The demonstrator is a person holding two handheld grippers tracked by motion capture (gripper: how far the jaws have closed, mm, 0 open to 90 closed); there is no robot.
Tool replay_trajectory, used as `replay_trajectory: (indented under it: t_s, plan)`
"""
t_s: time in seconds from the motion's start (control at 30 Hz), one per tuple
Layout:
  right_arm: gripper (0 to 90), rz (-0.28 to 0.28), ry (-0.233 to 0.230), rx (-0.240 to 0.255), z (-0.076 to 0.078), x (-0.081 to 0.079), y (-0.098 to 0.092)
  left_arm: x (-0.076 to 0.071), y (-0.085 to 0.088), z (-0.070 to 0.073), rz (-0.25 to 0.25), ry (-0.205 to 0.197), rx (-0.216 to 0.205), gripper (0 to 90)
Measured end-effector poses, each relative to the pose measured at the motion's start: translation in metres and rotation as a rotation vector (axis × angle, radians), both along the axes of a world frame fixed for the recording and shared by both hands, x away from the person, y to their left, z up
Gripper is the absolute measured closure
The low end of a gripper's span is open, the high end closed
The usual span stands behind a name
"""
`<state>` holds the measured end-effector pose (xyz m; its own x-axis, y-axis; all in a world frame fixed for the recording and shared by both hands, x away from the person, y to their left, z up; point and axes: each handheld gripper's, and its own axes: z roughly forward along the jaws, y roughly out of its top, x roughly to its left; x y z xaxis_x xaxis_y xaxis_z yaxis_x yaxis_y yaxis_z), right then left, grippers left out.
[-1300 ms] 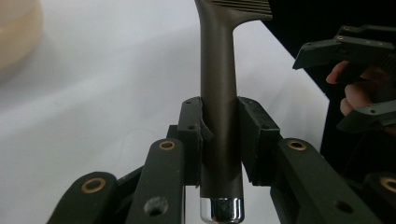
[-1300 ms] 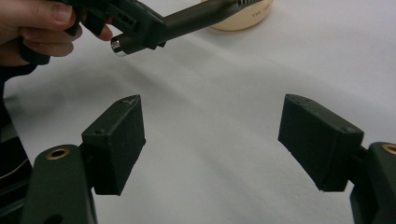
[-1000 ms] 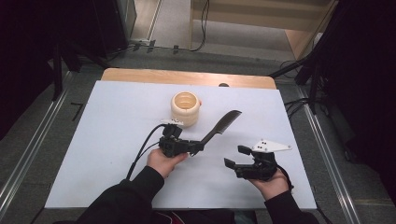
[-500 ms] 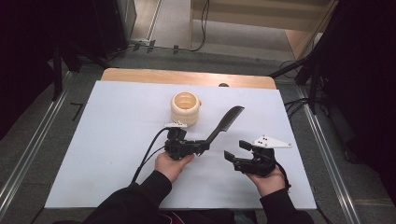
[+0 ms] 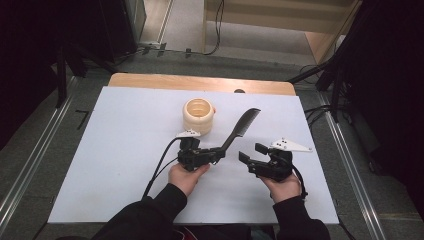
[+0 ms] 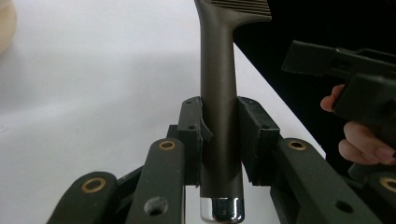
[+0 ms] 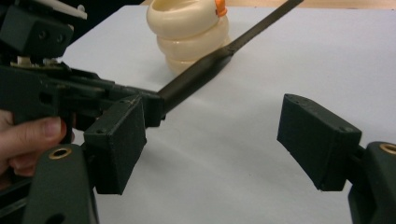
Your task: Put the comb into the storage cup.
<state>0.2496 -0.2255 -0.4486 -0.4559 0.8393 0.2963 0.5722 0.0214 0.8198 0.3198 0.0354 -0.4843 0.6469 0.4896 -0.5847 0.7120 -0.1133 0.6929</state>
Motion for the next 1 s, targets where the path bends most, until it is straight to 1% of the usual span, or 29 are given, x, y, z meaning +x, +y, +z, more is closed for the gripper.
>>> replay_trajectory:
  t_s: [0.1, 0.2, 0.23, 0.27, 0.33, 0.47, 0.5, 0.57, 0.63, 0.73, 0.93, 1.0]
  plan:
    - [21.6, -0.009, 0.004, 0.015, 0.001, 0.003, 0.001, -0.002, -0.003, -0.001, -0.002, -0.015, -0.006, 72.5]
    - [21.6, -0.017, 0.008, 0.026, 0.001, 0.005, 0.002, -0.004, -0.004, -0.002, 0.001, -0.020, -0.015, 72.5]
    - [21.6, -0.022, 0.009, 0.035, 0.001, 0.006, 0.002, -0.005, -0.005, -0.002, 0.001, -0.016, -0.022, 72.5]
    - [21.6, -0.022, 0.009, 0.035, 0.001, 0.006, 0.002, -0.005, -0.005, -0.003, 0.004, -0.014, -0.020, 72.5]
    - [21.6, -0.026, 0.004, 0.034, 0.001, 0.008, 0.003, -0.005, -0.006, -0.004, 0.011, -0.009, -0.029, 72.5]
    - [21.6, -0.039, 0.009, 0.039, 0.001, 0.011, 0.003, -0.006, -0.009, -0.003, 0.028, -0.005, -0.047, 72.5]
    - [21.6, -0.041, 0.012, 0.045, 0.001, 0.011, 0.002, -0.006, -0.010, -0.003, 0.028, -0.001, -0.061, 72.5]
    - [21.6, -0.045, 0.014, 0.048, 0.001, 0.013, 0.002, -0.005, -0.013, -0.002, 0.027, 0.008, -0.067, 72.5]
    - [21.6, -0.050, 0.014, 0.050, 0.000, 0.014, 0.002, -0.005, -0.016, -0.003, 0.029, 0.010, -0.074, 72.5]
    - [21.6, -0.054, 0.017, 0.054, 0.000, 0.016, 0.002, -0.006, -0.021, -0.004, 0.024, -0.002, -0.063, 72.5]
    - [24.0, -0.060, 0.020, 0.063, 0.000, 0.021, 0.002, -0.007, -0.029, -0.003, 0.025, -0.023, -0.059, 72.5]
    - [24.2, -0.062, 0.026, 0.059, 0.000, 0.022, 0.003, -0.007, -0.030, -0.003, 0.026, -0.020, -0.062, 72.5]
